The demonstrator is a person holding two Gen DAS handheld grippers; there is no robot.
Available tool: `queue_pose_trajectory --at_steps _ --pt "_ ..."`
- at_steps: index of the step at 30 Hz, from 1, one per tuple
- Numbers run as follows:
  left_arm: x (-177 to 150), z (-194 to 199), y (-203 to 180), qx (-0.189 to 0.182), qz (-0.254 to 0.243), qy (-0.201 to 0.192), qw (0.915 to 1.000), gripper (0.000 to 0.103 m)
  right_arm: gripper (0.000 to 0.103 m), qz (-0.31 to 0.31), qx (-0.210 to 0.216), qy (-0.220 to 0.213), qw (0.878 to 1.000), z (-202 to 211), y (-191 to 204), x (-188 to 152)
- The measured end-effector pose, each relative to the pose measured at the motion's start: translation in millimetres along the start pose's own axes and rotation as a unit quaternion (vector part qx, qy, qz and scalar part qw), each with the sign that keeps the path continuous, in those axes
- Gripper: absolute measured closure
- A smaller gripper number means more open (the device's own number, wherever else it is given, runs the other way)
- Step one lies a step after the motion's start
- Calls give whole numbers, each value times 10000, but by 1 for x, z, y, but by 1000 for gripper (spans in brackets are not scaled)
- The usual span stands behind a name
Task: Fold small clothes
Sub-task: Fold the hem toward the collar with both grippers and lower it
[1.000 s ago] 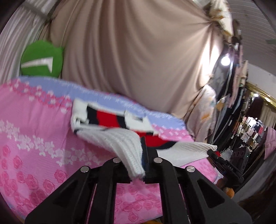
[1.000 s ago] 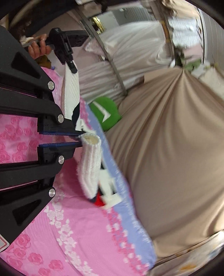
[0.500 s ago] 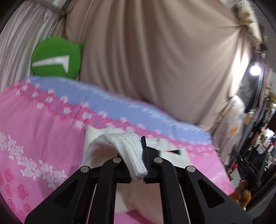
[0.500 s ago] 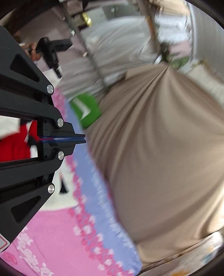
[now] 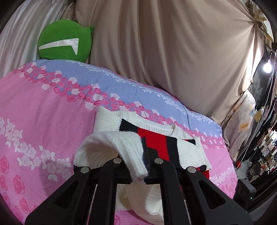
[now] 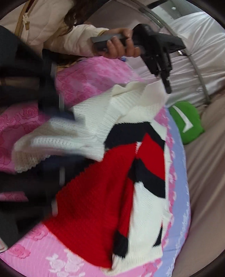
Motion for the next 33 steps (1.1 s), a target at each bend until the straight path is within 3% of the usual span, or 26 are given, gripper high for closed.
queue_pose_trajectory --at_steps 3,7,9,11,15,19,22,23,25,27,29,31,33 --pt "15 17 0 -64 8 -208 9998 97 97 12 -231 -1010 9946 56 -7 46" --pt "45 15 -6 -234 -38 -479 9986 97 97 155 -1229 -2534 9594 134 -43 124" --pt "55 -8 -11 -458 -9 -378 9982 96 97 99 -1358 -2818 9498 138 -67 152" --pt "60 -48 -19 -323 -209 -162 9991 96 97 65 -1592 -2744 9483 118 -90 172" --pt "51 -135 -16 208 -454 410 9979 96 97 -241 -2205 -2062 9530 31 -163 191" --pt "26 -203 9 581 -521 1125 9906 96 97 -756 -2480 -1325 9567 -41 -226 179" --pt "7 -231 29 720 -398 1435 9862 92 97 -1135 -2504 -831 9579 -75 -255 166" --pt "4 -233 33 660 -302 1415 9873 91 96 -1222 -2454 -739 9589 -78 -258 167" --pt "9 -224 35 424 -101 1279 9908 85 89 -1258 -2435 -969 9568 -66 -254 171" --pt "21 -201 32 393 -58 1014 9940 67 85 -1326 -2542 -1352 9484 -41 -245 170" --pt "34 -166 28 487 -207 543 9971 31 60 -1405 -2331 -1771 9458 -7 -226 159" --pt "42 -121 22 527 -433 123 9976 21 44 -1378 -2082 -1982 9478 21 -201 138" --pt "35 -86 21 598 -525 126 9968 21 40 -1390 -1855 -1917 9537 37 -183 110"
Point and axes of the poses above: each gripper's, at about its wrist camera, not at the fingertips, and z roughly against the way its jaws point, y to its left, x to its top, the point moved 3 cm from there along -z, roughly the way its jaws point, and after that the axes turned 11 degrees about -y, right-handed, at the moved point
